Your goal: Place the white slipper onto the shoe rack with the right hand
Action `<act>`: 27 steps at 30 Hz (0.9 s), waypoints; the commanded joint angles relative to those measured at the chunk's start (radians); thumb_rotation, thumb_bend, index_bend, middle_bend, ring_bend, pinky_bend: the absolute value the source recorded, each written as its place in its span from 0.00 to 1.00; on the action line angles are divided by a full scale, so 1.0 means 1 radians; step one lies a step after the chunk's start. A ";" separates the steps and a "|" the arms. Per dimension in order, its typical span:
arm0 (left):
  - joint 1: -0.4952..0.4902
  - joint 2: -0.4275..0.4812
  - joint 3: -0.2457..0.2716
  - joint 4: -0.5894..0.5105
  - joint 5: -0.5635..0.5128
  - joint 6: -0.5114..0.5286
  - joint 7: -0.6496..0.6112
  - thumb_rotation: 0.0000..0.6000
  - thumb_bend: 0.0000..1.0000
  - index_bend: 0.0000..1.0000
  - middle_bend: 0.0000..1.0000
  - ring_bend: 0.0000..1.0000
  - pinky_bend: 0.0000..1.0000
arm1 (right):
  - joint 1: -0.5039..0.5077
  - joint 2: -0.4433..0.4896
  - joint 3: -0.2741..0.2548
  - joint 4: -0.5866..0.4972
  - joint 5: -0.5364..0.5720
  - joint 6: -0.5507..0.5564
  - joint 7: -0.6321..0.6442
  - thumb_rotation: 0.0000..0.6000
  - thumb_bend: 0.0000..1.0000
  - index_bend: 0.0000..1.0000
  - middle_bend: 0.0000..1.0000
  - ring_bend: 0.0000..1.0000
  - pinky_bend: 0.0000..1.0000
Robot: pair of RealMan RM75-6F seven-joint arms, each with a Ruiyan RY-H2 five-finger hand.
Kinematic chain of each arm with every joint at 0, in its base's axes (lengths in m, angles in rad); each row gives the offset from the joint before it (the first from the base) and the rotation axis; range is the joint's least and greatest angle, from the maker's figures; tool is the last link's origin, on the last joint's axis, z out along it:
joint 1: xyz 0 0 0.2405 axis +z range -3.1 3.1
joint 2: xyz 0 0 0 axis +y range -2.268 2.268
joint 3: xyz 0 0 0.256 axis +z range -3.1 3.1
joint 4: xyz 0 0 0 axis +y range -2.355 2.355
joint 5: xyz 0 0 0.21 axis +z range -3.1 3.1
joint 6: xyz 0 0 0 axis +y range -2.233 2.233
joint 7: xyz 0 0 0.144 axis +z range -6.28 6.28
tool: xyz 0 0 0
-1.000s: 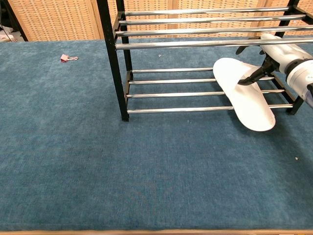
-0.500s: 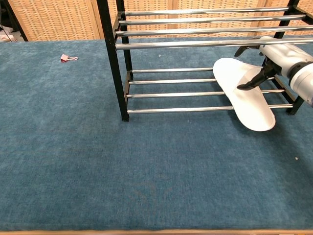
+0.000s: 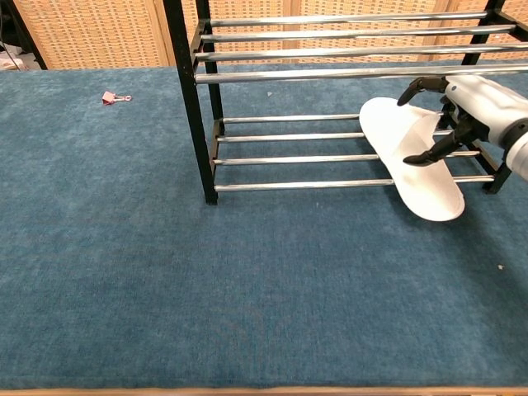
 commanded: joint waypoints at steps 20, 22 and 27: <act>0.001 0.001 0.002 -0.004 0.004 0.001 -0.003 1.00 0.08 0.00 0.00 0.00 0.00 | -0.050 0.163 -0.216 -0.043 -0.390 0.052 0.418 1.00 0.15 0.37 0.17 0.06 0.17; 0.000 0.000 0.002 -0.005 0.005 0.001 0.002 1.00 0.08 0.00 0.00 0.00 0.00 | -0.040 0.175 -0.247 -0.004 -0.453 0.067 0.480 1.00 0.15 0.37 0.18 0.07 0.17; 0.001 -0.002 0.004 -0.007 0.005 0.002 0.007 1.00 0.08 0.00 0.00 0.00 0.00 | -0.007 0.180 -0.337 0.149 -0.625 0.136 0.626 1.00 0.16 0.40 0.21 0.07 0.17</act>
